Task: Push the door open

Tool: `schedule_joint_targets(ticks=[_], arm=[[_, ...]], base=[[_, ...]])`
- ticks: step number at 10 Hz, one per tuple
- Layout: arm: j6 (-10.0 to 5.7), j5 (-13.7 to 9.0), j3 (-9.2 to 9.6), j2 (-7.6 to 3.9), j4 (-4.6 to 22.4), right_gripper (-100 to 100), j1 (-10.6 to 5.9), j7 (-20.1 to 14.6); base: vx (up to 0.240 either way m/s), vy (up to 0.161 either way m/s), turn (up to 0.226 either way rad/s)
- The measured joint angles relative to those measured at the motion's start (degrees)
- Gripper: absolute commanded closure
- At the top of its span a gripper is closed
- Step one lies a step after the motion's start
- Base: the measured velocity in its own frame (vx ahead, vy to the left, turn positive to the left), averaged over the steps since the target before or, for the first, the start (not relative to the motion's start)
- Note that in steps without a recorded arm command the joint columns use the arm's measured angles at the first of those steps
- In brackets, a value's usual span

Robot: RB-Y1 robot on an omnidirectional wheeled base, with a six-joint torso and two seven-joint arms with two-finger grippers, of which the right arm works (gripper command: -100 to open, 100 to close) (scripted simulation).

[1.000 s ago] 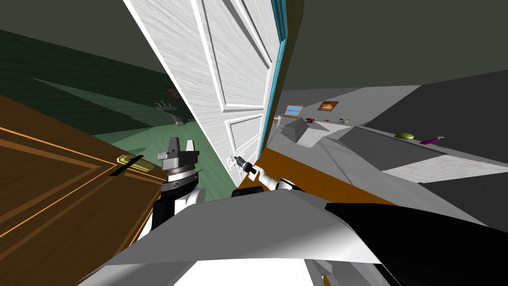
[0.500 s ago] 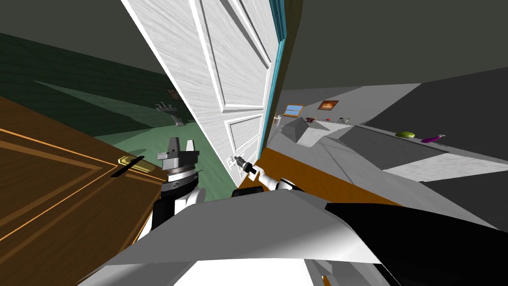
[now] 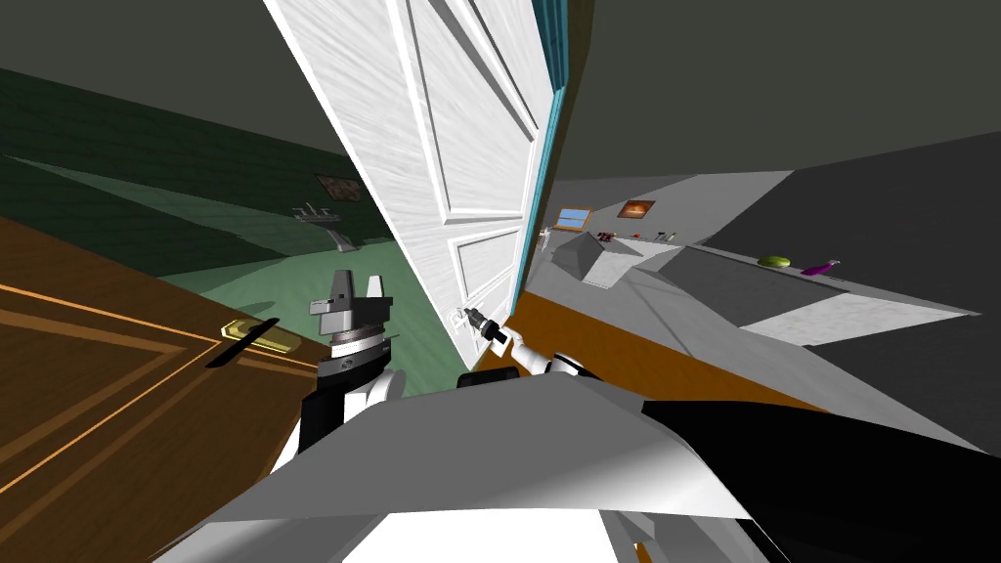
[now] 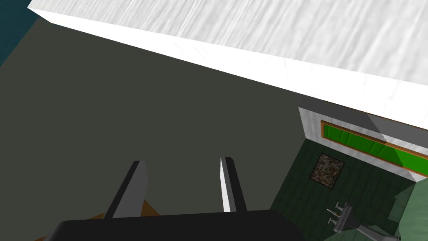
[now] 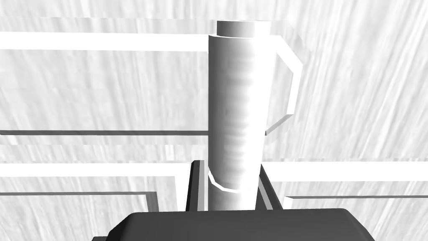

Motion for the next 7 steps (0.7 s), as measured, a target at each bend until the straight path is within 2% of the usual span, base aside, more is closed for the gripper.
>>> schedule_joint_targets(ticks=[4, 5, 6, 7], arm=[[0.87, 1.74, -1.87, 0.15, -1.61, 100, 1.69, 0.18], [0.68, 2.3, -2.55, 0.41, -1.67, 100, 2.31, 0.45], [1.01, 2.8, -3.09, -0.06, -2.37, 100, 2.79, 0.24], [1.47, 3.27, -3.65, -0.01, -2.97, 100, 3.32, 0.23]], base=[[0.095, 0.181, -0.11], [0.106, 0.211, -0.116], [0.092, 0.191, -0.112], [0.095, 0.17, -0.118]])
